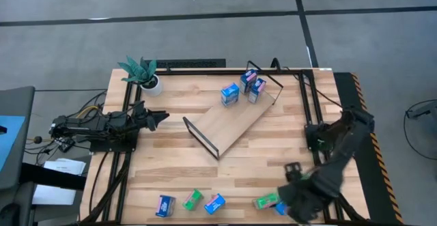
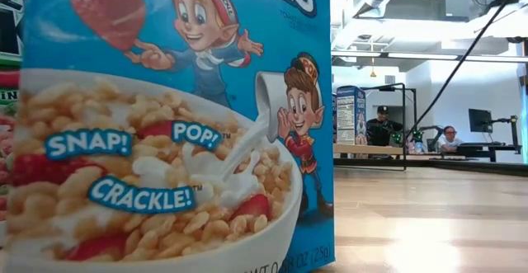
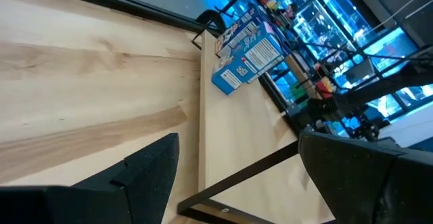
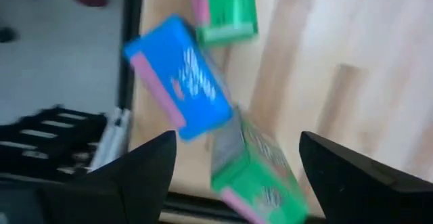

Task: Stack cereal on shelf
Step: Put the right light blue cereal box on the shelf aligned with the light blue cereal box

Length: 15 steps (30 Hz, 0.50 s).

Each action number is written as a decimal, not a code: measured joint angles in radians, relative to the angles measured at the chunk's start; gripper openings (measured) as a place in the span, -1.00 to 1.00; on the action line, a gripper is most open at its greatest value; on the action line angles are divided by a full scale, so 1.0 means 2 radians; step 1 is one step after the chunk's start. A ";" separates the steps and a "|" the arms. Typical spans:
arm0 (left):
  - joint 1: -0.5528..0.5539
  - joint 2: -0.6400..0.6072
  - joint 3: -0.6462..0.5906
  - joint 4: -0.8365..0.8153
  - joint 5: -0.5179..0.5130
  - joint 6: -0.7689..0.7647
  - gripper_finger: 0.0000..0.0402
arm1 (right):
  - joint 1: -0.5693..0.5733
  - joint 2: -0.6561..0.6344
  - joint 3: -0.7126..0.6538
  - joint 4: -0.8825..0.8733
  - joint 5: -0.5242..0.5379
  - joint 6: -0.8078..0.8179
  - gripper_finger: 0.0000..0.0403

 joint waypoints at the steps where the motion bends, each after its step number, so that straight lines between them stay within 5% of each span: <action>1: 0.000 0.000 0.000 0.000 0.000 -0.001 0.46 | 0.011 -0.003 0.000 -0.009 0.010 0.015 0.70; 7: 0.000 0.000 0.000 0.001 -0.001 -0.013 0.46 | 0.035 -0.007 -0.005 0.008 0.051 0.028 0.71; 15: 0.000 0.000 0.000 0.001 -0.002 -0.028 0.46 | 0.057 -0.054 -0.116 0.156 0.070 0.067 0.69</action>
